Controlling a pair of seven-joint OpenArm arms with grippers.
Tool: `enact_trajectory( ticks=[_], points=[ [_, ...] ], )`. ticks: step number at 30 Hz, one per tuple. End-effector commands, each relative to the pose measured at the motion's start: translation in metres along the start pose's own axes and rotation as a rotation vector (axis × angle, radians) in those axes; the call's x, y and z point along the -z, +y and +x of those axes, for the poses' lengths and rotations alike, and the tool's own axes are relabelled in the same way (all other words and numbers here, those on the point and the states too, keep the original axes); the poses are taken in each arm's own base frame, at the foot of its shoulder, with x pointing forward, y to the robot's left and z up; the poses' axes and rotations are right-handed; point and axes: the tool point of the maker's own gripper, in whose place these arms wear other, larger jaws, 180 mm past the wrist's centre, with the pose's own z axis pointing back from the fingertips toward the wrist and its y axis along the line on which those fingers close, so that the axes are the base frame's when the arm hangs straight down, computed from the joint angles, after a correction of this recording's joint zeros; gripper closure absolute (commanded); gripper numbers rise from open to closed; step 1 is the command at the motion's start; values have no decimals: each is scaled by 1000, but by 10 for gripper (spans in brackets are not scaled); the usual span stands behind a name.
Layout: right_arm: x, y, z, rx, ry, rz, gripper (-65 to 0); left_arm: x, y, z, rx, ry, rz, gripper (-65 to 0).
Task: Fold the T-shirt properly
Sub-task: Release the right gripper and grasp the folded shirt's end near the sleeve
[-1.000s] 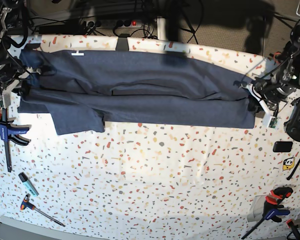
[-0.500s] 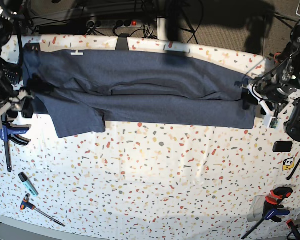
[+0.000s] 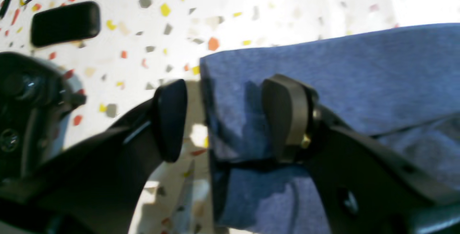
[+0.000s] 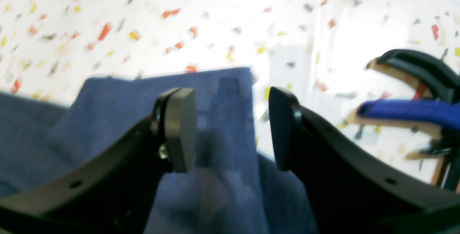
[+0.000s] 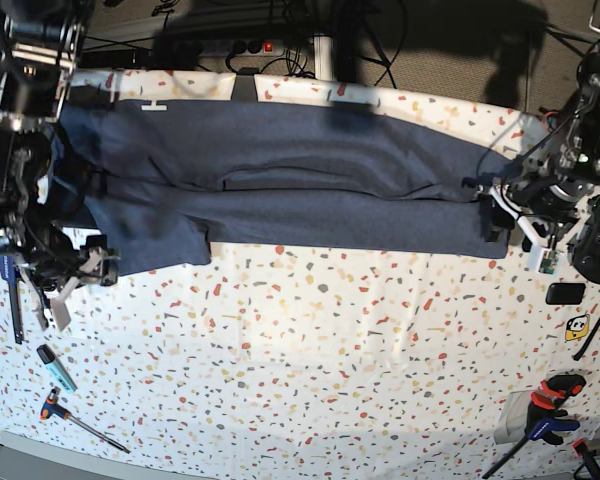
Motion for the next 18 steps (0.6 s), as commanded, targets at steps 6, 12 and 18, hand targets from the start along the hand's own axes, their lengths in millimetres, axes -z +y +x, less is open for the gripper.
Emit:
enact_trajectory(
  ticks=[6, 12, 18],
  points=[
    [22, -17, 18, 12, 38, -14, -319, -3, 9, 19, 16, -58, 22, -358],
    [41, -20, 0, -13, 126, -29, -319, -3, 9, 19, 16, -58, 22, -358],
    [49, -16, -20, 19, 176, -12, -315, -4, 10, 20, 28, -62, 30, -358]
  ],
)
